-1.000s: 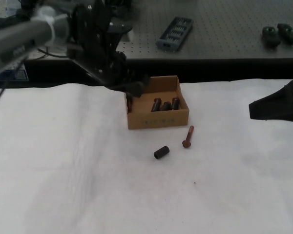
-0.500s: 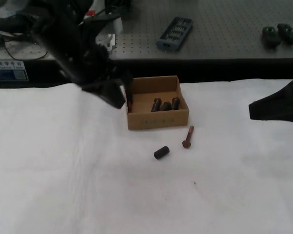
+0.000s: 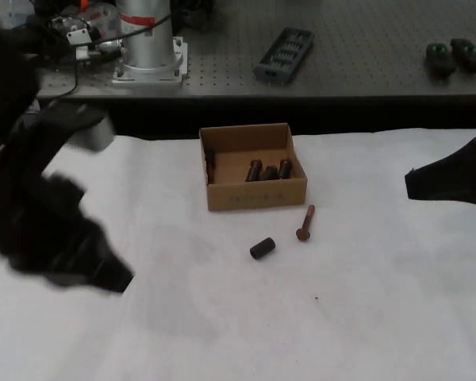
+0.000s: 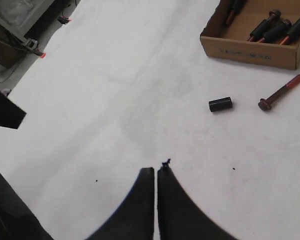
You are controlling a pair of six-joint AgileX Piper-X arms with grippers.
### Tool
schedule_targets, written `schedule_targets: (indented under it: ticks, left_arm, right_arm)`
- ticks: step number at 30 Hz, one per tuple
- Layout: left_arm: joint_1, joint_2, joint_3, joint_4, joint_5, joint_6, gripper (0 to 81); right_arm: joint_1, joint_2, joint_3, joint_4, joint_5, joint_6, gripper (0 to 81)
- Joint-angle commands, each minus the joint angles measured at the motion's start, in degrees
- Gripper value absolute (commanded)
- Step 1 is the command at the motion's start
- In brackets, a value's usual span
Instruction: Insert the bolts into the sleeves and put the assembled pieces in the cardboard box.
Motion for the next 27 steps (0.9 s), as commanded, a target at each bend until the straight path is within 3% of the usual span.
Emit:
schedule_targets:
  ticks: [1,3,9,12,16,24,27]
  left_arm:
    - [-0.2,-11.9,10.1,-2.4,0.1,-0.4,0.7]
    - [-0.2,-16.5,12.8,-2.6,0.1,-0.4,0.7]
    - [-0.2,-26.0,16.7,-3.2,0.1,-0.4,0.7]
    - [-0.2,-28.5,16.7,-4.6,0.1,-0.4,0.7]
    - [-0.2,-29.9,16.7,-8.2,0.1,-0.4,0.7]
    - [-0.2,-30.0,16.7,-9.8,0.1,0.1,0.7]
    - [-0.2,-30.0,16.7,-9.8,0.1,0.6,0.7]
  right_arm:
    - [-0.4,-0.6,-0.5,-0.7,0.3,-3.5,2.9]
    - [-0.4,-0.6,-0.5,-1.3,2.7,-8.6,2.9]
    - [-0.4,2.5,-0.5,-1.7,7.1,-37.8,2.9]
    - [-0.4,6.3,-0.5,-3.0,13.2,-51.2,2.9]
    - [-0.4,12.9,-0.5,-10.1,21.6,-61.9,2.9]
    - [-0.4,27.4,-0.5,-27.5,21.3,-80.2,2.9]
    - [-0.4,32.8,-0.5,-33.0,18.1,-87.1,2.9]
